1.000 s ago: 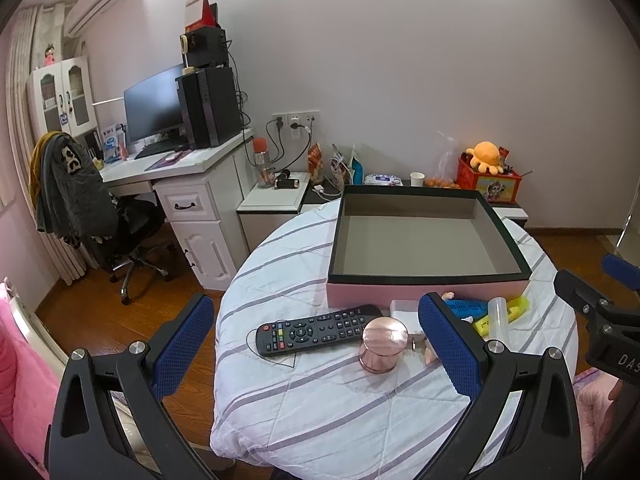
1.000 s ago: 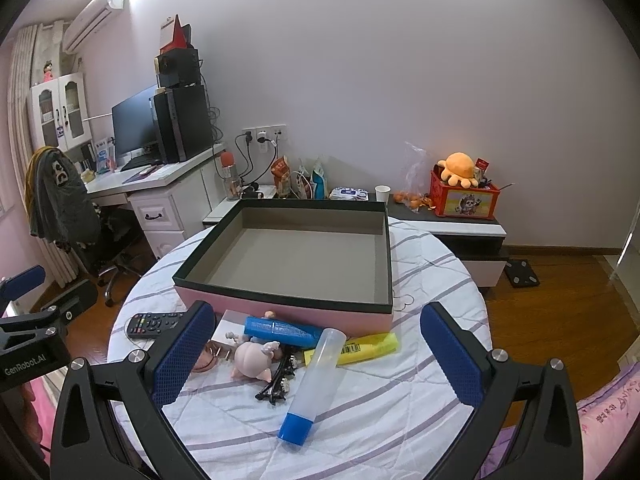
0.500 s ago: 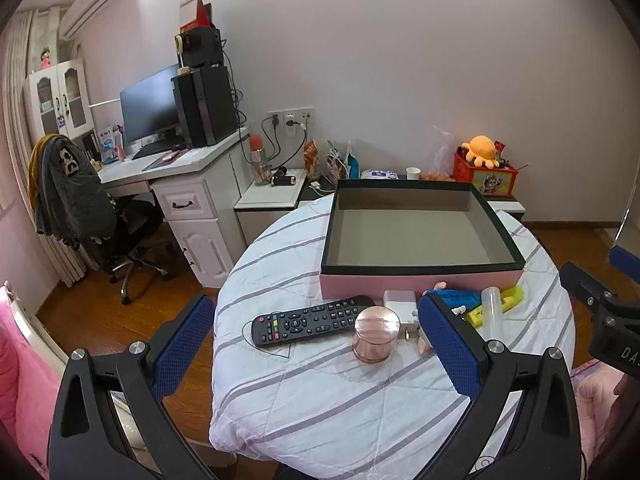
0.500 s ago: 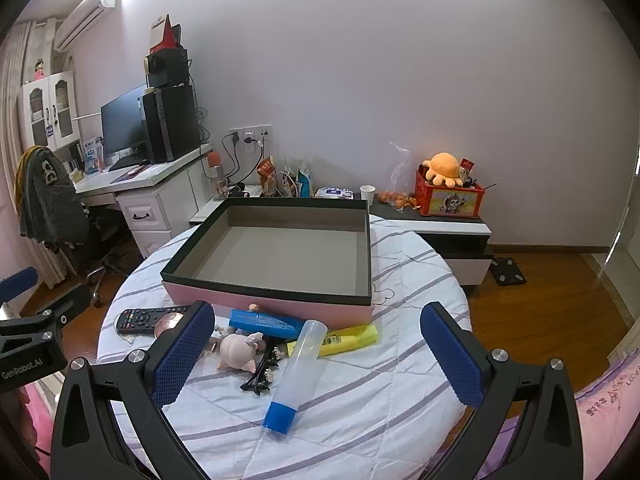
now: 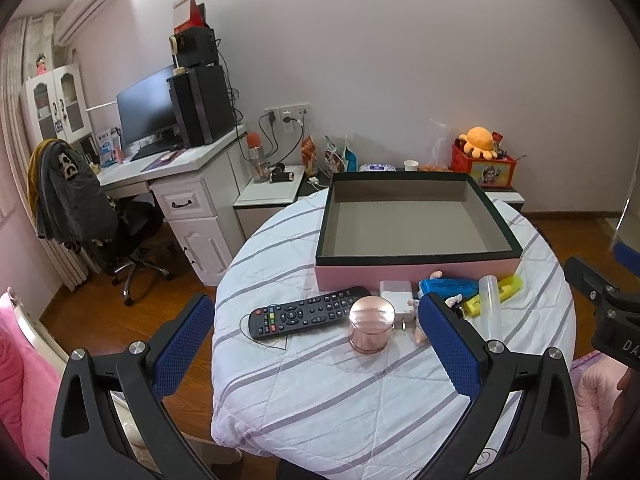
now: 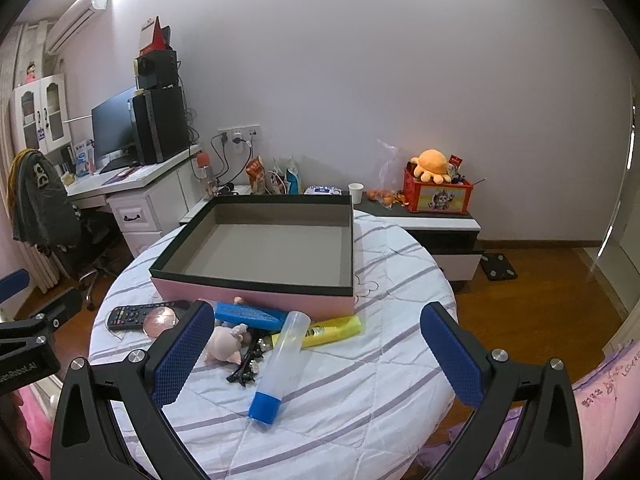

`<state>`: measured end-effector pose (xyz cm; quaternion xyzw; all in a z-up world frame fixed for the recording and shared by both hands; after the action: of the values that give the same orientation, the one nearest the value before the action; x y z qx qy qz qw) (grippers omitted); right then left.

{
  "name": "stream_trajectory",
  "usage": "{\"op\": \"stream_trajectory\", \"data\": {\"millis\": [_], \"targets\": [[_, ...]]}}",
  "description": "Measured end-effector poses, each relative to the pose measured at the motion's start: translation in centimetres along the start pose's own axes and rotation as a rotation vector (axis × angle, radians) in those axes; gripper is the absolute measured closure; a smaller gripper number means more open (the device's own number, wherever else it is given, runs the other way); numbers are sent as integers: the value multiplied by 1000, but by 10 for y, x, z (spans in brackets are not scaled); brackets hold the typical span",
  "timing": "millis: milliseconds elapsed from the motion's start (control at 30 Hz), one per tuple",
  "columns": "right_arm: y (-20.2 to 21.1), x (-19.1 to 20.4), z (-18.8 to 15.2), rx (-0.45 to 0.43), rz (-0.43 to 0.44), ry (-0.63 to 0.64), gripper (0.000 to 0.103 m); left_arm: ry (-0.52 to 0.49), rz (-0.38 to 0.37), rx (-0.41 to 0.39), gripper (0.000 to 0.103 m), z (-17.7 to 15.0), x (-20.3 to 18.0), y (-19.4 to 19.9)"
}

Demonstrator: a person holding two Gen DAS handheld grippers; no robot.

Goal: Organize rigid objects
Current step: 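Grasp the clear blue-capped tube with the right gripper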

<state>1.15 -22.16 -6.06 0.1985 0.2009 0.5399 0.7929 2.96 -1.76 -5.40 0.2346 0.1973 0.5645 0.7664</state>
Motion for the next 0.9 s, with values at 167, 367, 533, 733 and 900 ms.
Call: {"op": "stream_trajectory", "data": {"millis": [167,367,533,733,900], "targets": [[-14,-1,-13,38,-7,6,0,3,-10,36,0,-10,4,-15],[-50,-4,-49,150,26,-4,0,17,-43,89,0,-26,14,-38],[-78,2,-72,237,58,-2,0,36,-39,113,0,-32,27,-52],[-95,24,-72,264,129,6,15,64,-31,128,0,-35,41,-64],[-119,41,-73,323,193,0,46,62,-32,143,0,-38,46,-72]]}}
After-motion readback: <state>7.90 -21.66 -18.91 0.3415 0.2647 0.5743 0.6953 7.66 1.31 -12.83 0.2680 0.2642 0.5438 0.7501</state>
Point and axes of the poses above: each gripper's, at about its wrist camera, not at the fingertips, and y roughly against the way its jaws point, x to its left, z to its top, the point moved 4 cm from there along -y, roughly the way its jaws point, and after that the axes turned 15 degrees about -z, right-handed, at the moved point
